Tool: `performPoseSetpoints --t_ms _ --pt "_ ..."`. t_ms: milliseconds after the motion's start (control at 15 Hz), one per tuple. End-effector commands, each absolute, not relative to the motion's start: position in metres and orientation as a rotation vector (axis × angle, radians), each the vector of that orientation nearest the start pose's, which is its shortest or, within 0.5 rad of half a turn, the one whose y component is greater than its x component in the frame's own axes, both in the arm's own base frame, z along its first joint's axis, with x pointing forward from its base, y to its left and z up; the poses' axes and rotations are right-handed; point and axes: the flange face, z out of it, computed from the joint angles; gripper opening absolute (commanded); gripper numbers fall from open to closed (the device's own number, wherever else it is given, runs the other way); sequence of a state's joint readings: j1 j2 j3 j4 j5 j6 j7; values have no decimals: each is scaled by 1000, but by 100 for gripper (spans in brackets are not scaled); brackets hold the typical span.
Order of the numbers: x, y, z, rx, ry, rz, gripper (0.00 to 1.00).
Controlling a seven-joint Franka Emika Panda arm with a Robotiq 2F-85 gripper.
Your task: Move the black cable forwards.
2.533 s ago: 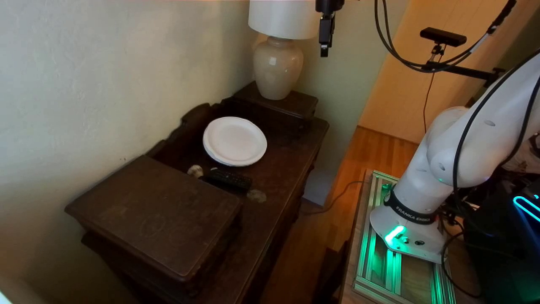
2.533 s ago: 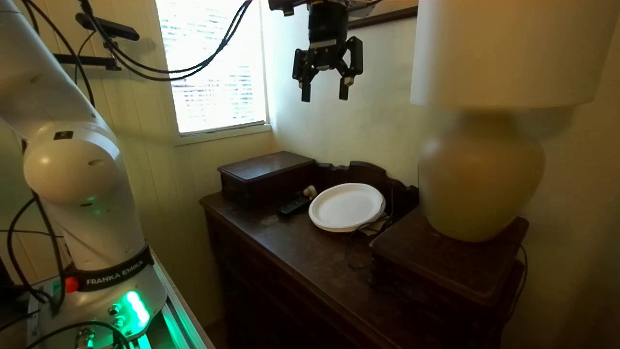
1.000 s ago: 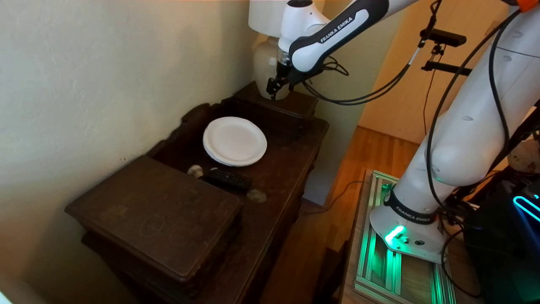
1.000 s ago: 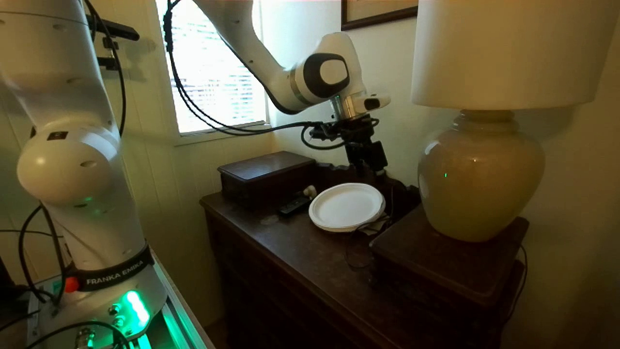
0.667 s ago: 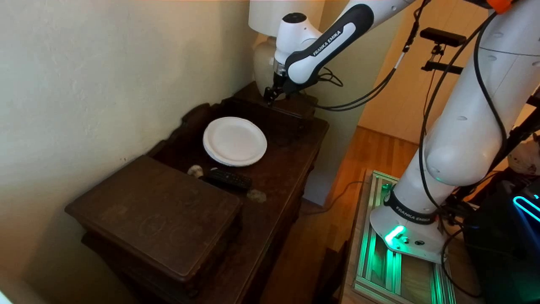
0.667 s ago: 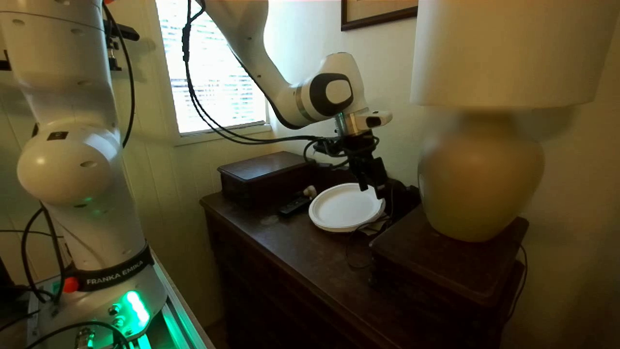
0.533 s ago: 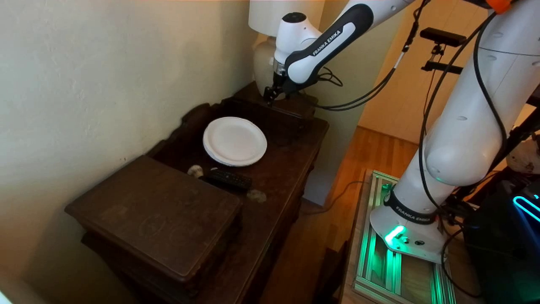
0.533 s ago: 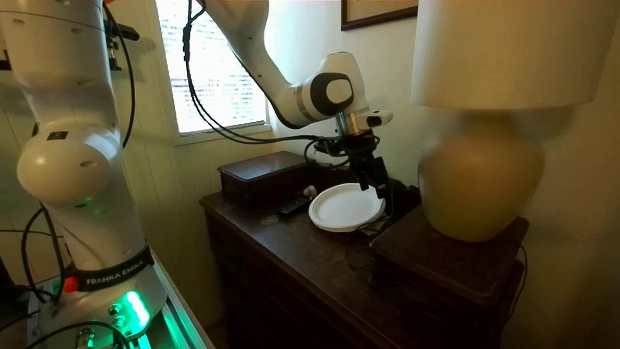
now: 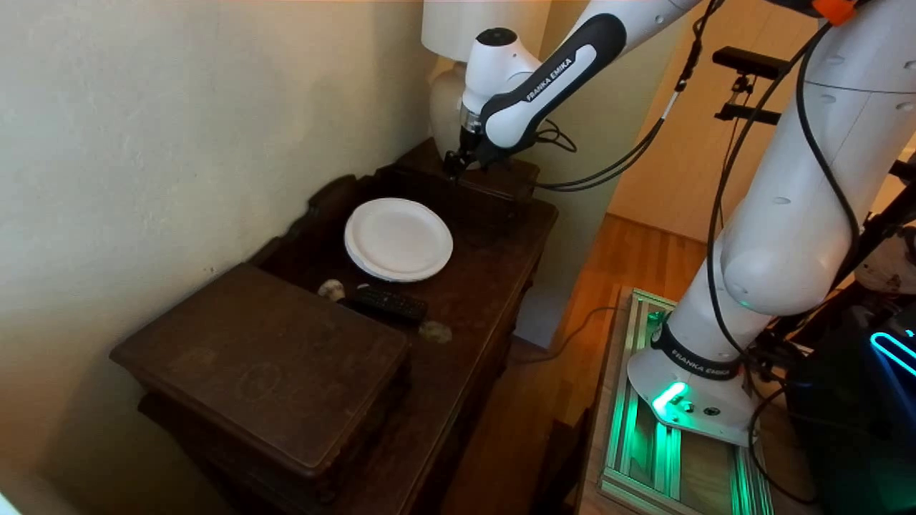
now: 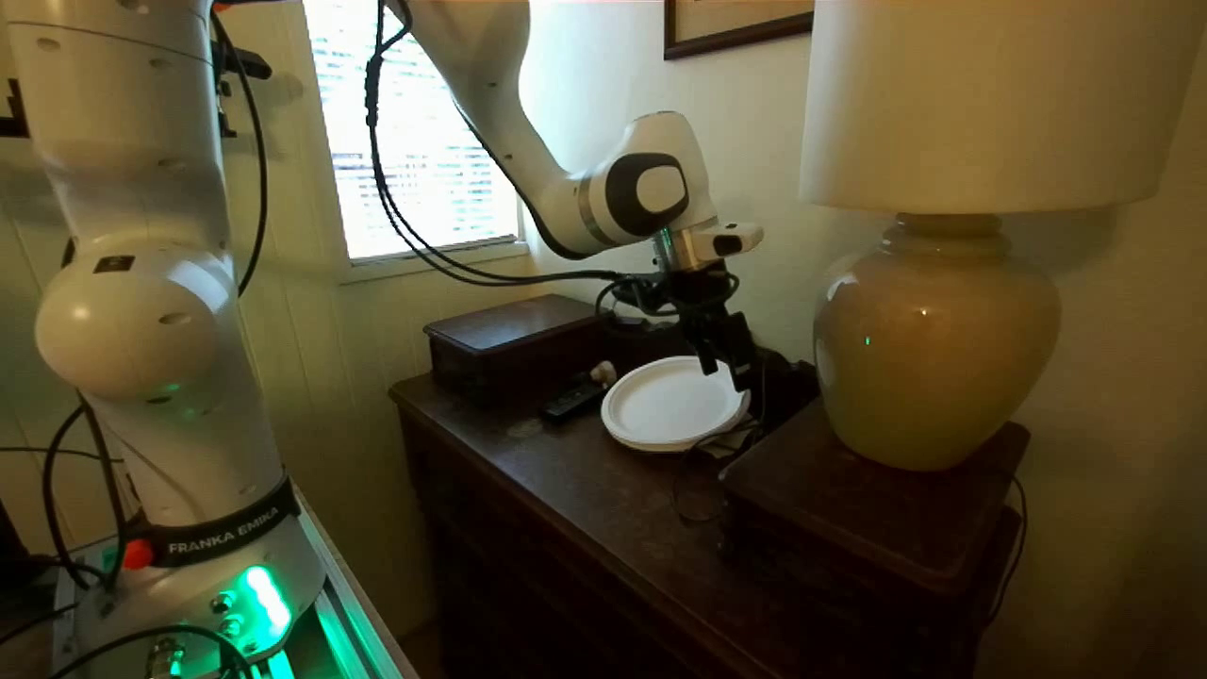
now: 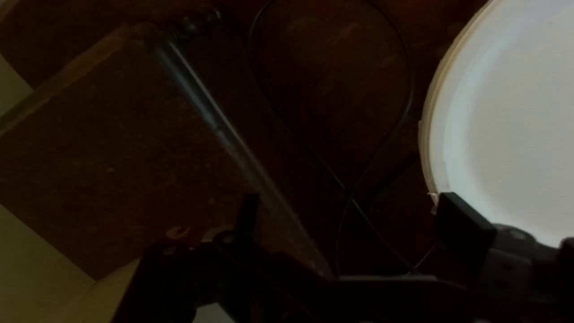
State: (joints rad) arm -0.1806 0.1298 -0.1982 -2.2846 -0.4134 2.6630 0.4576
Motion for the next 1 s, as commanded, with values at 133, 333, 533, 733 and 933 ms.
performPoseSetpoints --t_ms 133,333,533,733,933 --pt "533 -198 292 -3233 838 -584 100" --pt "537 -207 274 -3239 858 -610 100" --pt "540 -212 259 -3235 878 -630 100" --pt "544 -214 251 -3231 877 -680 100" --pt "547 -212 246 -3223 879 -717 100"
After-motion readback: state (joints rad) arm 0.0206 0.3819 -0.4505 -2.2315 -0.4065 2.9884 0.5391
